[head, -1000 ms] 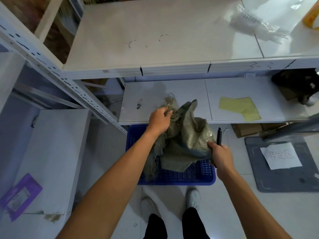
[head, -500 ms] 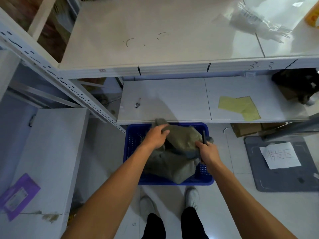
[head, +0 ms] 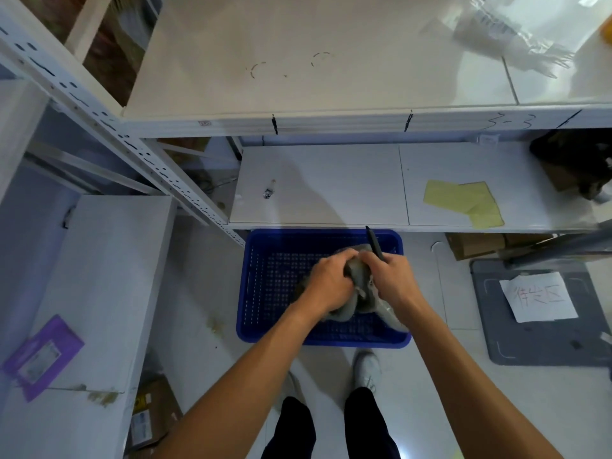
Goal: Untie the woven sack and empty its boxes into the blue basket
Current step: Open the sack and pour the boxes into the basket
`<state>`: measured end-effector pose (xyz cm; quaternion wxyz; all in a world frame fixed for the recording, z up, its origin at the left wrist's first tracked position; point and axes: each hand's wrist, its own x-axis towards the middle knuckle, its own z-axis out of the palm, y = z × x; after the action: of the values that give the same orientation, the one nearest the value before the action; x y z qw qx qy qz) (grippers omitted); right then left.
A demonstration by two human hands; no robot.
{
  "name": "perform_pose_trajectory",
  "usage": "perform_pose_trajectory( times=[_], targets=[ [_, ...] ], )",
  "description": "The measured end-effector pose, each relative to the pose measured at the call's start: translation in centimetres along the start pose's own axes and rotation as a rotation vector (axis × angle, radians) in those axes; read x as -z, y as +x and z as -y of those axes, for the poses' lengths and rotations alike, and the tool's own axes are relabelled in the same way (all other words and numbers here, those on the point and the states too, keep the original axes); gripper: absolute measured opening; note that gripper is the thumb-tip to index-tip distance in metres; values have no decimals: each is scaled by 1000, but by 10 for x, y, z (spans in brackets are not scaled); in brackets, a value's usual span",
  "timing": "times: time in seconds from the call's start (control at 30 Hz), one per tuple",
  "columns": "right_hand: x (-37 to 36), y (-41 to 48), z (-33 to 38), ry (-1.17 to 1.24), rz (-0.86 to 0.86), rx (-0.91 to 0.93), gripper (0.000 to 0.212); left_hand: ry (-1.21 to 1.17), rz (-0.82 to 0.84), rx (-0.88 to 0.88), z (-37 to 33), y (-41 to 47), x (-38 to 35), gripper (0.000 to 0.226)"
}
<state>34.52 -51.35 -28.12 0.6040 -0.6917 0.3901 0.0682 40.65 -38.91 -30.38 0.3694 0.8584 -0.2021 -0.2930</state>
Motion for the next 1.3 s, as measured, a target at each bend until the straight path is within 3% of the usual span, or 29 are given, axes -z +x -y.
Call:
perform_pose_trajectory(
  times=[0.17, 0.3, 0.4, 0.53, 0.67, 0.77, 0.87, 1.07, 1.3],
  targets=[
    [4, -5, -30, -179, -171, 225, 17, -128, -29, 58, 1, 3, 27, 18],
    [-8, -26, -57, -422, -207, 378, 63, -246, -19, 12, -9, -10, 42, 18],
    [-18, -35, -72, -516, -245, 313, 79, -249, -21, 2, -19, -20, 49, 22],
    [-22, -27, -71, -530, -229, 119, 66, -206, -27, -30, -24, -23, 56, 23],
    [-18, -24, -63, -588, -198, 132, 46, -577, -104, 62, -37, -27, 67, 26],
    [-15, -22, -67, -718, -146, 134, 19, -611, -134, 63, -41, -29, 78, 27],
    [-7, -18, -63, -700, -137, 152, 24, -536, -114, 22, -41, -34, 86, 27],
    [5, -32, -36, -530, -233, 365, 17, -571, -304, 7, -51, -52, 112, 25],
    [15, -44, 23, -519, -291, 443, 24, -449, -307, -27, -68, -71, 130, 19]
  ],
)
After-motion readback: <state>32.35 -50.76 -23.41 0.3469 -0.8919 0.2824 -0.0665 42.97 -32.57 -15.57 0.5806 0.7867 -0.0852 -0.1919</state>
